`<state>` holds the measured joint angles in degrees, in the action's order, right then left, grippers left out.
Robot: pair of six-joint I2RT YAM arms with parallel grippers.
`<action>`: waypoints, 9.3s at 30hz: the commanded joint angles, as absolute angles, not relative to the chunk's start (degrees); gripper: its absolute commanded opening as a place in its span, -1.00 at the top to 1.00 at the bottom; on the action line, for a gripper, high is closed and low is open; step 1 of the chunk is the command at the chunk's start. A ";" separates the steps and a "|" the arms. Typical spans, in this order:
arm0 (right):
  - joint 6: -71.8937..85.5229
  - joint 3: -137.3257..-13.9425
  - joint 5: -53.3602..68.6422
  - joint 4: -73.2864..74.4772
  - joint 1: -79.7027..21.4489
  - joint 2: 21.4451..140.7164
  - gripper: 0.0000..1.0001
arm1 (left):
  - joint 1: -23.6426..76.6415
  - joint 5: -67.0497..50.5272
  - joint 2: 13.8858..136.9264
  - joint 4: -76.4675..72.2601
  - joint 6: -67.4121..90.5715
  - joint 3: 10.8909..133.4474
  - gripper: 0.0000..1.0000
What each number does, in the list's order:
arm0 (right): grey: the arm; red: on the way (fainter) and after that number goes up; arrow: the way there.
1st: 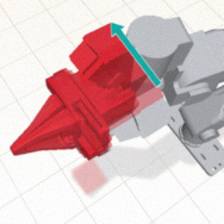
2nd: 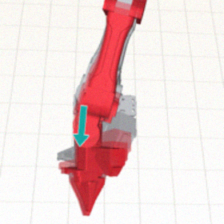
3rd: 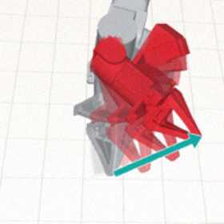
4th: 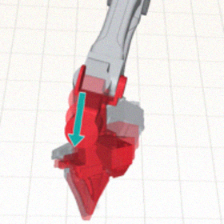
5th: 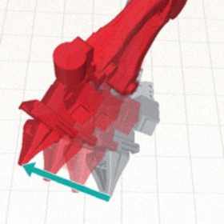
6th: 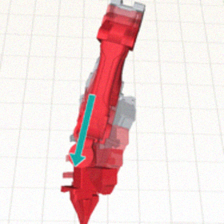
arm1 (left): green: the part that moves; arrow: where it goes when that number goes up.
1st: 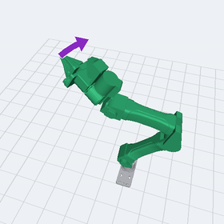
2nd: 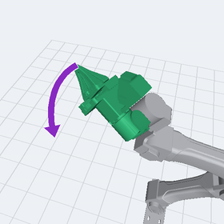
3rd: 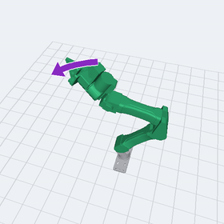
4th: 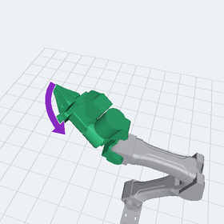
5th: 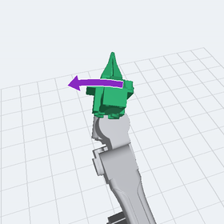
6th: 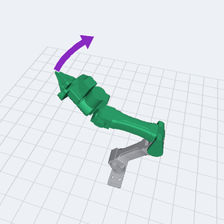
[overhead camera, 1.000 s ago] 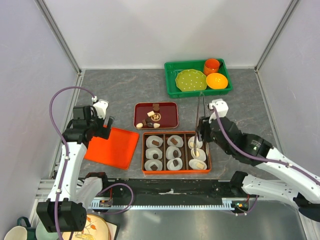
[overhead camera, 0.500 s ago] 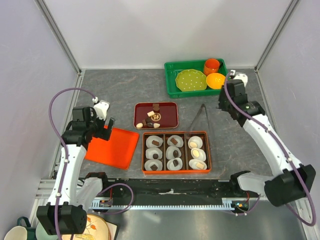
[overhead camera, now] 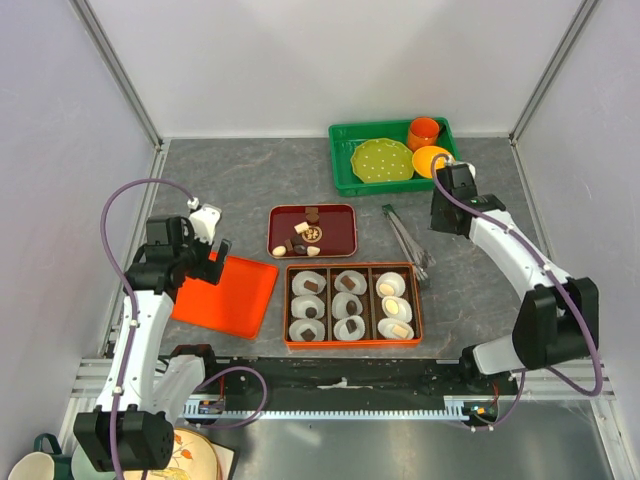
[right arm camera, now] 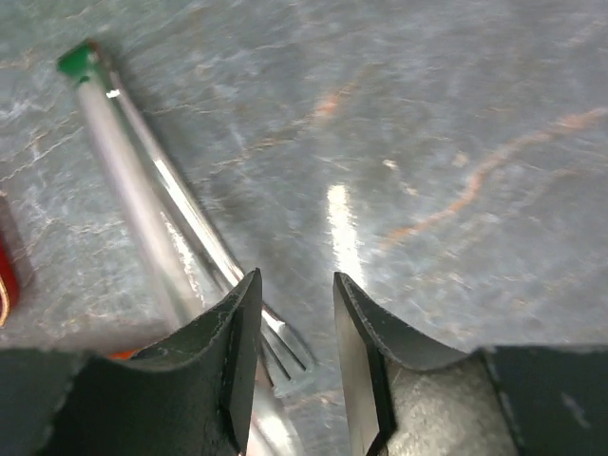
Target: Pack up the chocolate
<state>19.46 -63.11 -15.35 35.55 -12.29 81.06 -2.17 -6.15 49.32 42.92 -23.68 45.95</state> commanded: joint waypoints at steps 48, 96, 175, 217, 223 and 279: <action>6.59 -77.87 -46.84 36.13 -32.78 107.41 0.31 | -2.37 -4.57 46.76 41.92 -27.07 44.65 -0.98; 18.90 -61.96 -14.33 30.24 -22.06 76.20 0.53 | 34.01 1.04 71.10 38.76 -16.70 42.45 -0.77; 15.56 -69.61 -16.61 30.24 -32.69 76.38 0.43 | -17.23 7.91 91.14 23.91 -19.69 49.48 0.05; 13.71 -70.66 -17.49 32.70 -36.12 75.85 0.39 | -19.86 8.26 97.55 24.96 -4.30 56.34 -0.10; 13.80 -70.40 -17.67 33.05 -36.12 74.80 0.39 | -19.78 8.61 100.28 24.52 -4.83 57.65 -0.10; 14.59 -69.52 -17.84 33.93 -37.18 73.39 0.42 | -20.65 2.64 96.68 27.86 -12.74 57.22 0.97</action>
<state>14.15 -68.84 -16.80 34.57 -36.91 74.94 -20.49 5.58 97.89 26.81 -11.25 57.52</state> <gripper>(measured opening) 0.287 0.028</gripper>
